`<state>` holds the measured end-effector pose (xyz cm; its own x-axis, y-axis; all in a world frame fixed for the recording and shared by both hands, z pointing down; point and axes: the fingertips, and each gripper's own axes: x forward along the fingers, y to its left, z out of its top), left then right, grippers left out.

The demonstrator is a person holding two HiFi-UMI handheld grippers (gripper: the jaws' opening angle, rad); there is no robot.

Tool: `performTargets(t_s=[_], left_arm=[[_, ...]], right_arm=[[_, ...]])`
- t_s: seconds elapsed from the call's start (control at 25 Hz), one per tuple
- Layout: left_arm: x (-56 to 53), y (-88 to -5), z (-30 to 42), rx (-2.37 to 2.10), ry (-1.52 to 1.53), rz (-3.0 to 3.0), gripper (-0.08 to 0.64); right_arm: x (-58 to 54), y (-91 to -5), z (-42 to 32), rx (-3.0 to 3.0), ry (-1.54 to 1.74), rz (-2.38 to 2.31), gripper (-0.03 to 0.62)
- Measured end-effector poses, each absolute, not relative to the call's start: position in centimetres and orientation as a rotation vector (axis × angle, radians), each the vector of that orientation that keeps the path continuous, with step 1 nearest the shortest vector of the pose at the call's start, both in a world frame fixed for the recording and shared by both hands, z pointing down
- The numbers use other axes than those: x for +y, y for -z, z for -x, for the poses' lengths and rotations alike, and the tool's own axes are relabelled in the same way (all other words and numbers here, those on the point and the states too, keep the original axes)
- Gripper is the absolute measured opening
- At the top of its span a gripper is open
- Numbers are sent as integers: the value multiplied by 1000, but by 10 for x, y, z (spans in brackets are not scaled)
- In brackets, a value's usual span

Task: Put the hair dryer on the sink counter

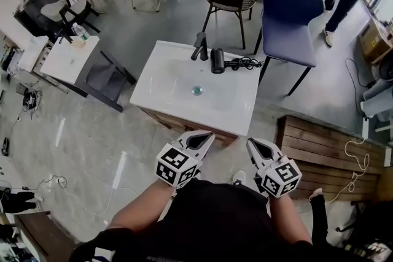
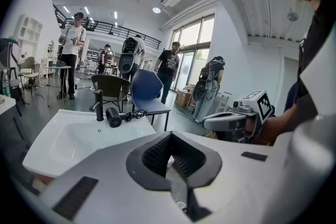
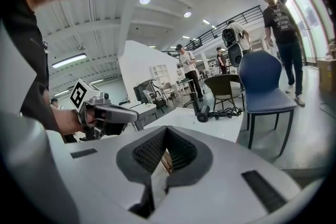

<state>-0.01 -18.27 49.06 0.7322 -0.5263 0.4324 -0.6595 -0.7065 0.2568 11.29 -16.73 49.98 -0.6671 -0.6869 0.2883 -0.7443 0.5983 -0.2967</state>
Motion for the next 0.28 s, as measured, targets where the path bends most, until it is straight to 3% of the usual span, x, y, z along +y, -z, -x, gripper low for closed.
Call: performTargets(t_s=[0.28], left_arm=[[-183,-488,2,-909,-462,-2547,0]], right_arm=[[-166,-499,-109,-2676,-589,-1201,5]])
